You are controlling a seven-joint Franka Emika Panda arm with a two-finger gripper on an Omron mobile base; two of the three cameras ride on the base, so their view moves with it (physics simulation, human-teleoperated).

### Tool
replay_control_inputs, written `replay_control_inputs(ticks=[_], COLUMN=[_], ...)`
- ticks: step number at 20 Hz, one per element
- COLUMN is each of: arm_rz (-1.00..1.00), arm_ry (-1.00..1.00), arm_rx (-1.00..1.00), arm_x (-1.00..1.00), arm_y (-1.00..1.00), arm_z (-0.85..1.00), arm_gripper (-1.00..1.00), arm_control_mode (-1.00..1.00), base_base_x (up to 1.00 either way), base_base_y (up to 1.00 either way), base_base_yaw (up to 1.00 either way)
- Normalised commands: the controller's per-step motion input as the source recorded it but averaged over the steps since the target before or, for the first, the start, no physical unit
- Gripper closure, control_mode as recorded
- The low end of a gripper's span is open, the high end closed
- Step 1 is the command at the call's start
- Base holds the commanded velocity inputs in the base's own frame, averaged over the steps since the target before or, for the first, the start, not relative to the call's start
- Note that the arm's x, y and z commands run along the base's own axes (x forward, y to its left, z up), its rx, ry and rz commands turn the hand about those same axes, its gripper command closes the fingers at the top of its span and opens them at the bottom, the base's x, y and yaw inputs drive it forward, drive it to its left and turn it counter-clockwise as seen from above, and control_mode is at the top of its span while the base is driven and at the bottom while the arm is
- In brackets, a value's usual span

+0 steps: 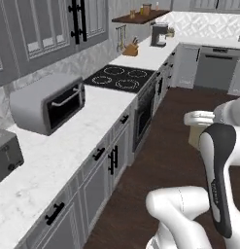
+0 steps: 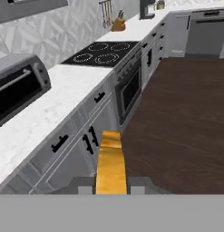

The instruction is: Start the toaster. Once the lever pops up, take the bread to the plate on the dining counter.

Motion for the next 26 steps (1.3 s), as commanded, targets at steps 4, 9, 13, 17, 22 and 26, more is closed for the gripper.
replay_control_inputs(ticks=[4,9,13,17,22,26], arm_rz=[0.00,0.00,0.00,0.00,0.00,0.00], arm_ry=[0.00,0.00,0.00,0.00,0.00,0.00], arm_rx=[0.00,0.00,0.00,0.00,0.00,0.00], arm_x=[0.00,0.00,0.00,0.00,0.00,0.00], arm_y=[0.00,0.00,0.00,0.00,0.00,0.00], arm_z=[0.00,0.00,0.00,0.00,0.00,0.00], arm_gripper=[1.00,1.00,1.00,1.00,1.00,1.00], arm_control_mode=[1.00,1.00,1.00,1.00,1.00,1.00], base_base_x=[0.00,0.04,0.43,0.95,1.00,1.00], base_base_y=[-0.38,-0.62,-0.45,-0.21,-0.15,-0.21], base_base_yaw=[-0.87,-0.77,-0.64,-0.47,-0.34,-0.27])
